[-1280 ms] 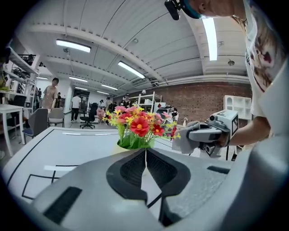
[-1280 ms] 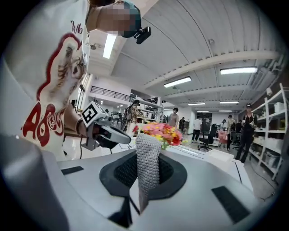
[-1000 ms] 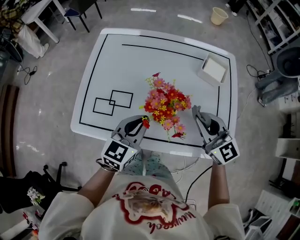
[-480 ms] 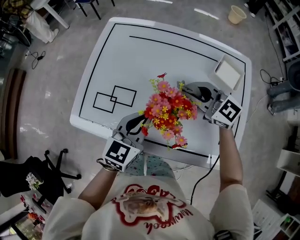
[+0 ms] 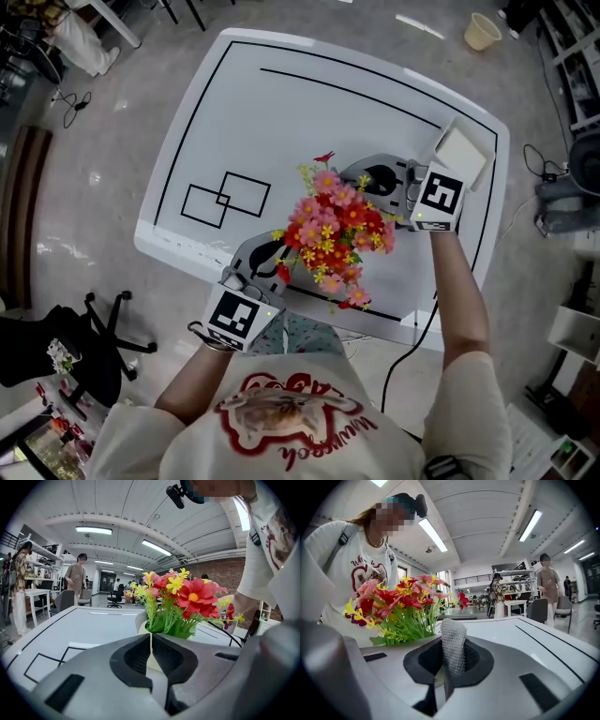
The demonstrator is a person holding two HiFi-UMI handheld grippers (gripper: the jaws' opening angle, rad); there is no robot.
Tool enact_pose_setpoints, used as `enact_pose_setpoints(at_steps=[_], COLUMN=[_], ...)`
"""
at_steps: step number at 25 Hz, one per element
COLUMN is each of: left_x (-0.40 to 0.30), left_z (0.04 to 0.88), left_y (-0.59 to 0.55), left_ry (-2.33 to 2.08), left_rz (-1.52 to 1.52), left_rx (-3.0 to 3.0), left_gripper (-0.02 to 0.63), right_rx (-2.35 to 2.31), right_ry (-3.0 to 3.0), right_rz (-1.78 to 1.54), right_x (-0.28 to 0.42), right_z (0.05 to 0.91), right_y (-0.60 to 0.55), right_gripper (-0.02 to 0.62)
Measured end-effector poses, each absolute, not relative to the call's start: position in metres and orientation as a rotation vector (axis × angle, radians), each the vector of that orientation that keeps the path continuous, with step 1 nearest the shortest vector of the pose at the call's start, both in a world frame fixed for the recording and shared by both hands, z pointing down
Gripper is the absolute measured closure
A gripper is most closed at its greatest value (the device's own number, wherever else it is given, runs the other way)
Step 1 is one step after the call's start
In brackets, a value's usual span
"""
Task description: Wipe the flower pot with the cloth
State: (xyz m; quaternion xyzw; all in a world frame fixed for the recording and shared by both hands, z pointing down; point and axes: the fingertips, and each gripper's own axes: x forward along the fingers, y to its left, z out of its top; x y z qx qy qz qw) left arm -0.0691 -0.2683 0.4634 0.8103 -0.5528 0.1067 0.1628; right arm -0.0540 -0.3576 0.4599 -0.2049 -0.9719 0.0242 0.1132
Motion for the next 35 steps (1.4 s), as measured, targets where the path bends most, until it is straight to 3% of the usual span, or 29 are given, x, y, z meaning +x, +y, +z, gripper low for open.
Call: enact_pose_setpoints(at_steps=[17, 35], left_x=[-0.067, -0.053], left_z=[0.461, 0.465], left_y=[-0.266, -0.261], left_ry=[-1.594, -1.549], left_rz=[0.309, 0.346], left_rx=[2.307, 2.339], left_gripper=[0.603, 0.603], right_rx=[-0.896, -0.487], right_ry=[-2.642, -2.825], right_rz=[0.139, 0.152], right_x=[-0.077, -0.024], right_z=[0.464, 0.468], right_y=[-0.351, -0.349], right_gripper=[0.569, 0.569])
